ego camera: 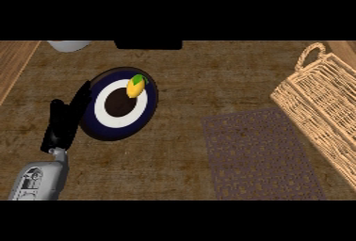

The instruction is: Pick the pear from the placemat and place it in the basket

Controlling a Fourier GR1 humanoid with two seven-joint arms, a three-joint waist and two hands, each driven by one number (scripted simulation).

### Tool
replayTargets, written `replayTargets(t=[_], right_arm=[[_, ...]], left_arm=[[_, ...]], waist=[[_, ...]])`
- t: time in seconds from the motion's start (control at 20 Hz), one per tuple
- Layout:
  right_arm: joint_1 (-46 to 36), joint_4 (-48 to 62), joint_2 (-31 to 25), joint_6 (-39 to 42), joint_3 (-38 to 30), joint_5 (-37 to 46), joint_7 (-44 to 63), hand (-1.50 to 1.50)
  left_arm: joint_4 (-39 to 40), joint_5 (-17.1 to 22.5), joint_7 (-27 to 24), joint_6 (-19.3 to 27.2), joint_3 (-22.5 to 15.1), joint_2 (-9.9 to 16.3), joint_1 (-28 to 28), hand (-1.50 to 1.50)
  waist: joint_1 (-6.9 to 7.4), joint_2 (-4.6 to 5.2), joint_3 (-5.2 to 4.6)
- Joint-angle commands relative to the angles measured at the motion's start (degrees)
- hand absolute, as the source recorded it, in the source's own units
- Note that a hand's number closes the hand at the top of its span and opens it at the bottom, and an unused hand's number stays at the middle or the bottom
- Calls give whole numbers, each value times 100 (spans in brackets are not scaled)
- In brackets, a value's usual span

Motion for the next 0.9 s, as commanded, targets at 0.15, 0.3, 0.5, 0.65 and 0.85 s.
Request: replayTargets(t=[0.15, 0.3, 0.5, 0.65, 0.85], right_arm=[[191, 916, 300, -572, 285, 496, -816, 150], [-200, 1850, 328, -230, 221, 269, -665, 150], [-309, 2030, 671, -260, 190, 137, -512, -150], [-306, 2252, 729, -456, -45, -53, -974, -150], [-386, 2534, 1071, -1051, -293, -187, -1211, -150]], left_arm=[[-364, 73, 144, -208, 84, 142, 250, 0], [-5, 139, 180, -281, 174, 205, -229, 0], [403, 23, -239, -175, 215, 120, -195, 0], [-280, -163, 442, 112, -23, -118, -31, 0], [243, -134, -148, 16, 82, -80, -76, 0]], waist=[[-2, -12, -1], [36, 18, 0], [-27, 4, -4], [-10, -9, 0], [-29, 2, 0]])
